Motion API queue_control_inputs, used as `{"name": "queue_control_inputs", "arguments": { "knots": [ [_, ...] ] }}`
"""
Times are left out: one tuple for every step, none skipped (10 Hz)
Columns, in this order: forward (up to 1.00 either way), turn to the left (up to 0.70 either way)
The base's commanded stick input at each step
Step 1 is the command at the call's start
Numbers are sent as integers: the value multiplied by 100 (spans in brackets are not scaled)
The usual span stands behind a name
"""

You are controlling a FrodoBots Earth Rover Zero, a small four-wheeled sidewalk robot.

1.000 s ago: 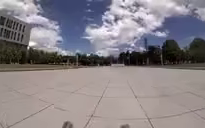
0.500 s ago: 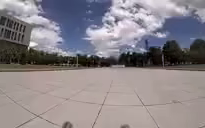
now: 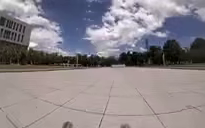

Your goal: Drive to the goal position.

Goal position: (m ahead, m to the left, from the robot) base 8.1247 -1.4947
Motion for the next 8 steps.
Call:
{"name": "queue_control_inputs", "arguments": {
  "knots": [
    [70, -2],
    [70, -2],
    [70, -2],
    [70, -2],
    [70, -2],
    [70, -2],
    [70, -2],
    [70, -2]
  ]
}}
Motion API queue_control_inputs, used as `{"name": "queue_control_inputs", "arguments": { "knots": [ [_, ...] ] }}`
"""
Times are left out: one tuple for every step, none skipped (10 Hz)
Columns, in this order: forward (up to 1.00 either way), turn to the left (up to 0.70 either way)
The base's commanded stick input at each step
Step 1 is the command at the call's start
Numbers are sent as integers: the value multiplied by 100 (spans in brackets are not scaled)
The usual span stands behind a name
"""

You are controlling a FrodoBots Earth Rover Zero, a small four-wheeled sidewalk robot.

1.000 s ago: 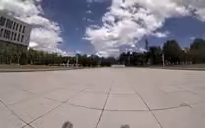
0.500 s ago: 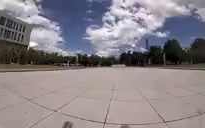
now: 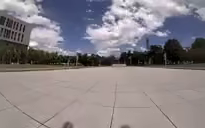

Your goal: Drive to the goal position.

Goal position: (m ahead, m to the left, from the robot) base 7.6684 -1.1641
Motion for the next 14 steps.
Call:
{"name": "queue_control_inputs", "arguments": {
  "knots": [
    [70, -2],
    [70, -2],
    [70, -2],
    [70, -2],
    [70, -2],
    [70, -2],
    [70, -2],
    [70, -2],
    [70, -2],
    [70, -2],
    [70, -2],
    [70, -2],
    [70, -2],
    [70, -2]
  ]
}}
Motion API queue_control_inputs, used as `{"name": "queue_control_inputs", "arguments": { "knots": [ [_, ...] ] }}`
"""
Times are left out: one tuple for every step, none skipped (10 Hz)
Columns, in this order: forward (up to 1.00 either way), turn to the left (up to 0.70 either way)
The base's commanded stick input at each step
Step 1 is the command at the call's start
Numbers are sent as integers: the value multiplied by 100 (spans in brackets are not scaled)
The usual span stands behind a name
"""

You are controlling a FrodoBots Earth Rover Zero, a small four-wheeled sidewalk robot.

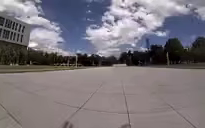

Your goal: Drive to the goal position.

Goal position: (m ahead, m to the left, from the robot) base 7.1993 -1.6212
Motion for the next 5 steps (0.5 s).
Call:
{"name": "queue_control_inputs", "arguments": {
  "knots": [
    [70, -2],
    [70, -2],
    [70, -2],
    [70, -2],
    [70, -2]
  ]
}}
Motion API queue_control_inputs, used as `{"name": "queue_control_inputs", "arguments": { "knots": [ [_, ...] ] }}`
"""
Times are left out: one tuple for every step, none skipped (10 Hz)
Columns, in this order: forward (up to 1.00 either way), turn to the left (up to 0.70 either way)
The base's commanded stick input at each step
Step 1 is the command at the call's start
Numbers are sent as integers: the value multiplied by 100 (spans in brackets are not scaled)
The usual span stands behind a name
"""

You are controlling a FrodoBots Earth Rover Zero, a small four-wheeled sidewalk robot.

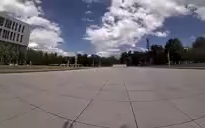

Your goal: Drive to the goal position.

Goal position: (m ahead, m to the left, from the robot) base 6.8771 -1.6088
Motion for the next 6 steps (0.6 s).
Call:
{"name": "queue_control_inputs", "arguments": {
  "knots": [
    [70, -5],
    [70, -16],
    [70, -31],
    [70, -35],
    [70, -35],
    [70, -11]
  ]
}}
